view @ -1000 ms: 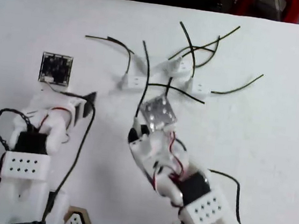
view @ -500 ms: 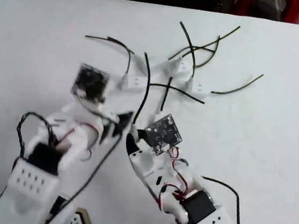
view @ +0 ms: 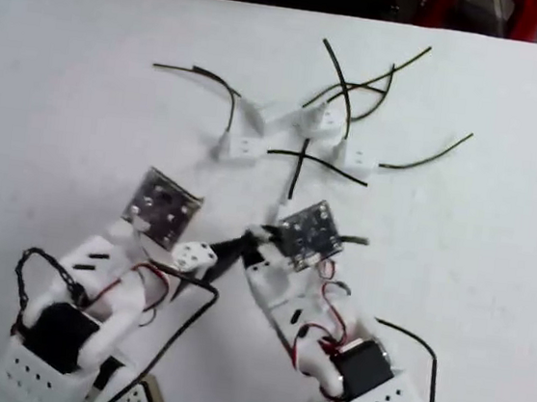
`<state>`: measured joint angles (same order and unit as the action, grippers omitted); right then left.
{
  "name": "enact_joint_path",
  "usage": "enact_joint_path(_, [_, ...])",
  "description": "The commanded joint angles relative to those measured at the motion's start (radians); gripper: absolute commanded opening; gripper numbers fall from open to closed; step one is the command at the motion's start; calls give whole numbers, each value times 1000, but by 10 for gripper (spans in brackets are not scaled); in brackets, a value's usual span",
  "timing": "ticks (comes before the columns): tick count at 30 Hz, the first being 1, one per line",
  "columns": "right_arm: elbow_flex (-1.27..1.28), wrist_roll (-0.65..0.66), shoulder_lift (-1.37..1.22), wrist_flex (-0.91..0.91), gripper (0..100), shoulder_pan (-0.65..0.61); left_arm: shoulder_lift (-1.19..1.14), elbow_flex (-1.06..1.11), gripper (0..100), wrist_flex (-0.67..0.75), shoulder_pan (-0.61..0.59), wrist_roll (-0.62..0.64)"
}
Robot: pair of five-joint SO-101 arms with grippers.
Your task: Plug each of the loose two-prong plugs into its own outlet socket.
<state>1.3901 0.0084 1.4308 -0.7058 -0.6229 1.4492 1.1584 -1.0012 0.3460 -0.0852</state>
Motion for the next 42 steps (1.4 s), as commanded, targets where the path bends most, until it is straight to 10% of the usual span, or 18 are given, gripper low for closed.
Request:
enact_joint_path(1, [-41,-11,15,24,17,116,-7,-8,282,26,-51,-2])
enact_joint_path(17, [-49,-302,5,262,17,608,-808,-359,321,91,-12,104])
enact_joint_path(42, [-49,-302,5,254,17,625,-1613,-835,321,120,142,238])
